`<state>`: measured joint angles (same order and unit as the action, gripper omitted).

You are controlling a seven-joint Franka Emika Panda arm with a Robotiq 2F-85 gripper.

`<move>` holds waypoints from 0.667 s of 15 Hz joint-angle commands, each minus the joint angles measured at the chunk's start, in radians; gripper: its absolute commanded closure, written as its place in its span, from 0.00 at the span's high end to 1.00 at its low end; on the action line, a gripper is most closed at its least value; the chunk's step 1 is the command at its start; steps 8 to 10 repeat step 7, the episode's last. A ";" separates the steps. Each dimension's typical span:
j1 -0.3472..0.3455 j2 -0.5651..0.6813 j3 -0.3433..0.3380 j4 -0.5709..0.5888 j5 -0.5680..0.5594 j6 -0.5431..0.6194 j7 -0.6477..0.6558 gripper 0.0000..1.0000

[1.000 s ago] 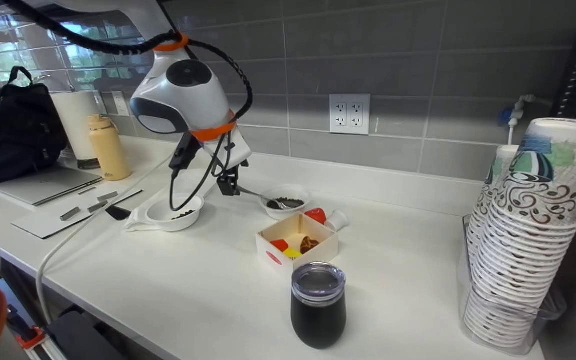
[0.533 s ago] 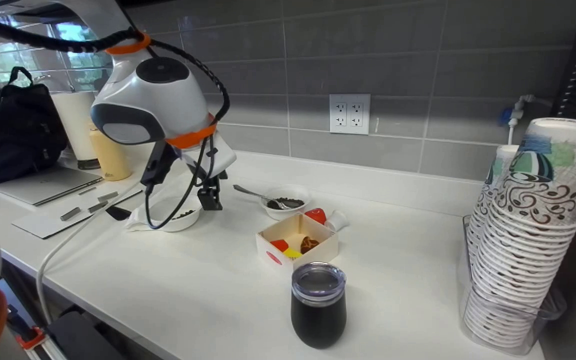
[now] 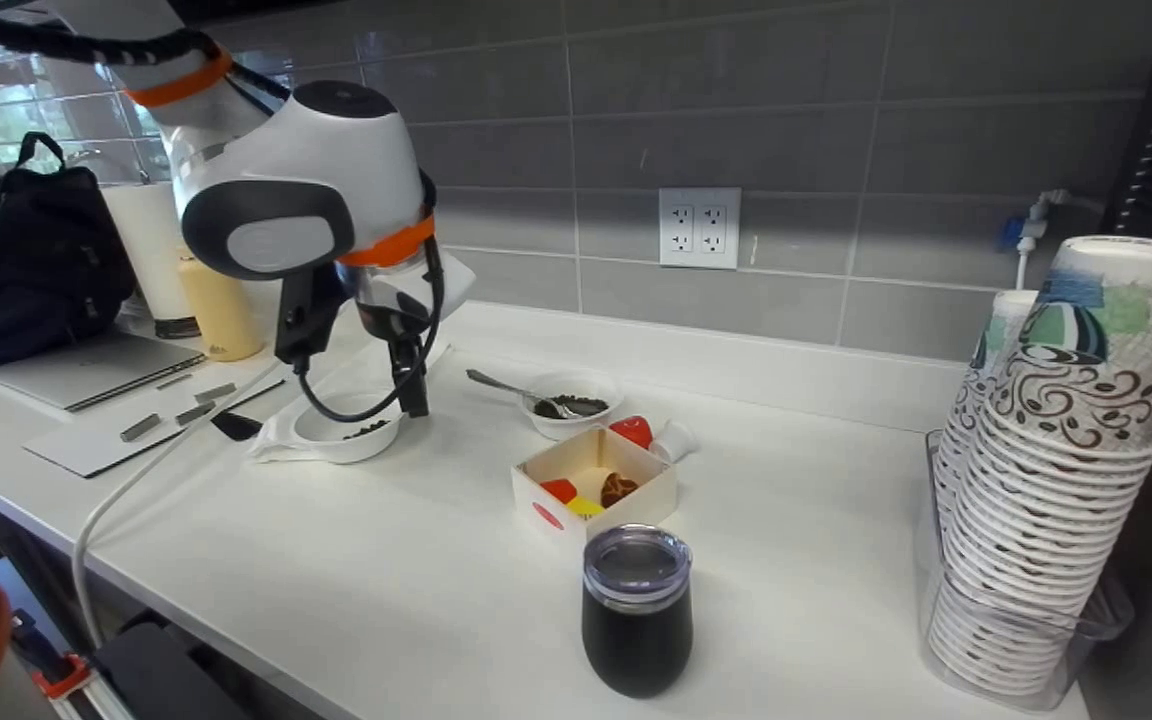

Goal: Stir the objects in the bowl using the silver spoon

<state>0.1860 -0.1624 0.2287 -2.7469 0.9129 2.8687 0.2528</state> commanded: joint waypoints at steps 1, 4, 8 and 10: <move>-0.121 -0.089 0.062 0.003 -0.276 -0.150 0.185 1.00; -0.107 -0.206 0.022 -0.012 -0.453 -0.307 0.301 1.00; -0.099 -0.265 0.011 0.012 -0.513 -0.418 0.343 1.00; -0.099 -0.265 0.011 0.012 -0.513 -0.418 0.343 1.00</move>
